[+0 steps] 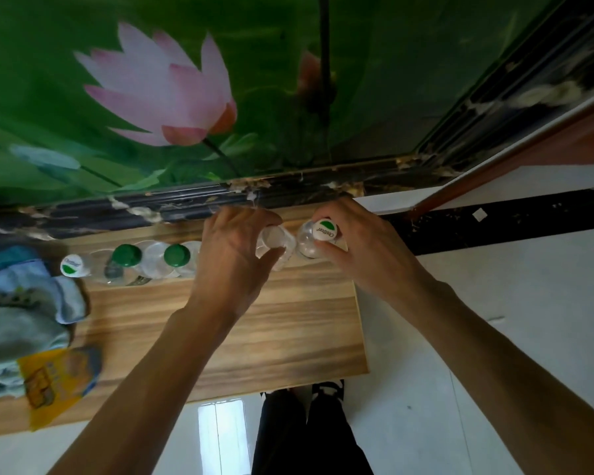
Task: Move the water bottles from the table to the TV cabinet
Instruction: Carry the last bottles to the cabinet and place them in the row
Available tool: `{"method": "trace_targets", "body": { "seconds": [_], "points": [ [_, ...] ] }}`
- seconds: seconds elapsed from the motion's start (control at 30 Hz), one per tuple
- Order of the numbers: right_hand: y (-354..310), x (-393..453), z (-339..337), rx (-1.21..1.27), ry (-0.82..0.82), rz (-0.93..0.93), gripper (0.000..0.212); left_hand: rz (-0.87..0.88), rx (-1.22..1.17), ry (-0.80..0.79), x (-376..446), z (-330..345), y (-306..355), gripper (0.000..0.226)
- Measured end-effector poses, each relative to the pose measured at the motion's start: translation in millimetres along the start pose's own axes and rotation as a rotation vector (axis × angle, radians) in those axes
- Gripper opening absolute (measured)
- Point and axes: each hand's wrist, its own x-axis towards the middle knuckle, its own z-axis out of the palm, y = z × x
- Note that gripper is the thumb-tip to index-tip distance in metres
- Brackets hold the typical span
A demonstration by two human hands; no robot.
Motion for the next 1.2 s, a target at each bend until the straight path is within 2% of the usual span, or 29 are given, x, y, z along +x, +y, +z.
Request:
{"method": "trace_targets", "body": {
  "seconds": [0.3,0.73,0.87,1.2],
  "points": [
    [5.5,4.9,15.1,0.011,-0.031,0.019,0.026,-0.03,-0.002,-0.018,5.5,11.1,-12.0,0.036],
    [4.7,0.7,21.4,0.037,-0.069,0.056,0.029,0.058,0.022,-0.1,0.8,10.0,-15.7,0.038],
    [4.1,0.7,20.4,0.052,-0.067,0.057,0.03,0.062,0.026,-0.075,-0.1,11.8,-13.8,0.037],
    [9.4,-1.0,22.1,0.042,-0.078,0.068,0.046,0.042,0.047,-0.042,-0.3,14.8,-9.7,0.042]
  ]
}}
